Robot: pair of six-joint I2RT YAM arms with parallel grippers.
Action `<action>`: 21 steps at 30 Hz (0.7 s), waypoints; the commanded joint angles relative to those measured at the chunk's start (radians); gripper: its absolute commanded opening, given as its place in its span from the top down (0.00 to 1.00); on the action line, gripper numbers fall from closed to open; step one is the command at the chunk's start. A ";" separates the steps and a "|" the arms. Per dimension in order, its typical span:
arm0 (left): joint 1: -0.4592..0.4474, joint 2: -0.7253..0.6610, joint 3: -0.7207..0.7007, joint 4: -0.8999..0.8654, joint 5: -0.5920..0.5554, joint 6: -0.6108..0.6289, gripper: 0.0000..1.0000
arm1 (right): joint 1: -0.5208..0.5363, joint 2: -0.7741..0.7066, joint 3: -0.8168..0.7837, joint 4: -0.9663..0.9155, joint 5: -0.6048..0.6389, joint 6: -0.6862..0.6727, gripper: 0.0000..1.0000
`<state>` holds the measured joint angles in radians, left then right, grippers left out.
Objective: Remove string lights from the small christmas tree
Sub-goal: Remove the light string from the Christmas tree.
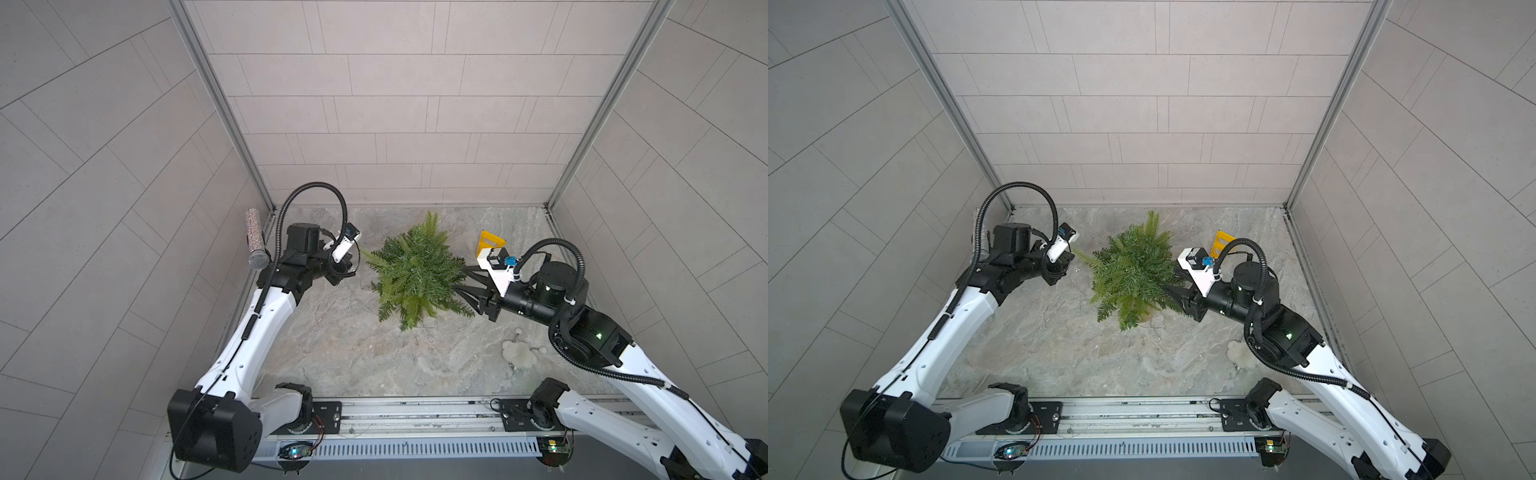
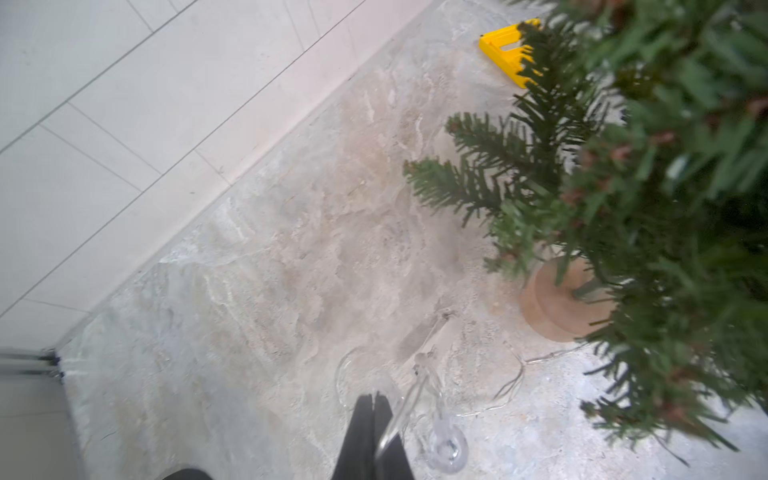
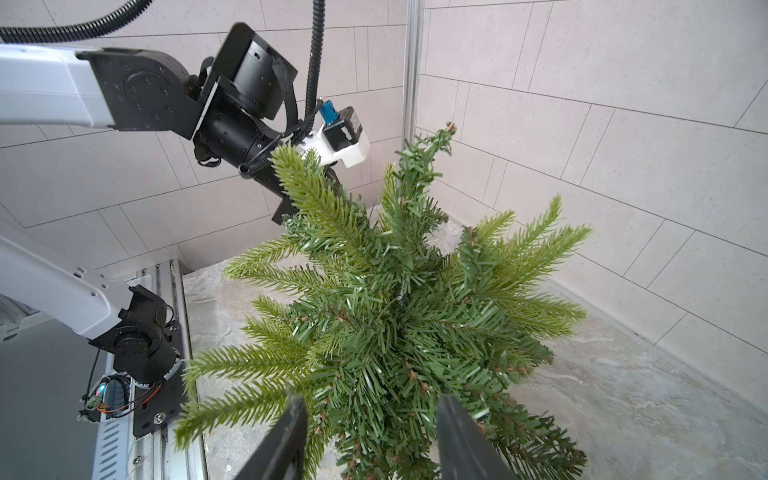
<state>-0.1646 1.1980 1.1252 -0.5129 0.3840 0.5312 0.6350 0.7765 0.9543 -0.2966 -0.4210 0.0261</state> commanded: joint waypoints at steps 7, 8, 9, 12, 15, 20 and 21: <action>0.056 0.072 0.273 -0.053 -0.162 -0.009 1.00 | 0.005 -0.016 -0.005 0.010 0.009 -0.014 0.48; 0.066 0.079 0.294 -0.053 -0.164 -0.010 1.00 | 0.005 -0.017 -0.006 0.010 0.010 -0.013 0.48; 0.074 0.089 0.319 -0.054 -0.163 -0.010 1.00 | 0.005 -0.018 -0.006 0.010 0.008 -0.014 0.48; 0.077 0.122 0.373 -0.063 -0.157 -0.005 1.00 | 0.005 -0.018 -0.006 0.010 0.008 -0.014 0.48; 0.081 0.179 0.409 -0.072 -0.165 -0.002 1.00 | 0.005 -0.019 -0.009 0.010 0.010 -0.015 0.48; 0.100 0.278 0.426 0.002 -0.154 -0.020 1.00 | 0.005 -0.024 -0.009 0.009 0.010 -0.014 0.48; 0.103 0.298 0.435 0.011 -0.149 -0.027 1.00 | 0.005 -0.024 -0.008 0.007 0.013 -0.012 0.48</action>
<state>-0.0772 1.4509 1.5249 -0.5385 0.2333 0.5236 0.6350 0.7689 0.9516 -0.2970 -0.4164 0.0257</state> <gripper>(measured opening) 0.047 0.523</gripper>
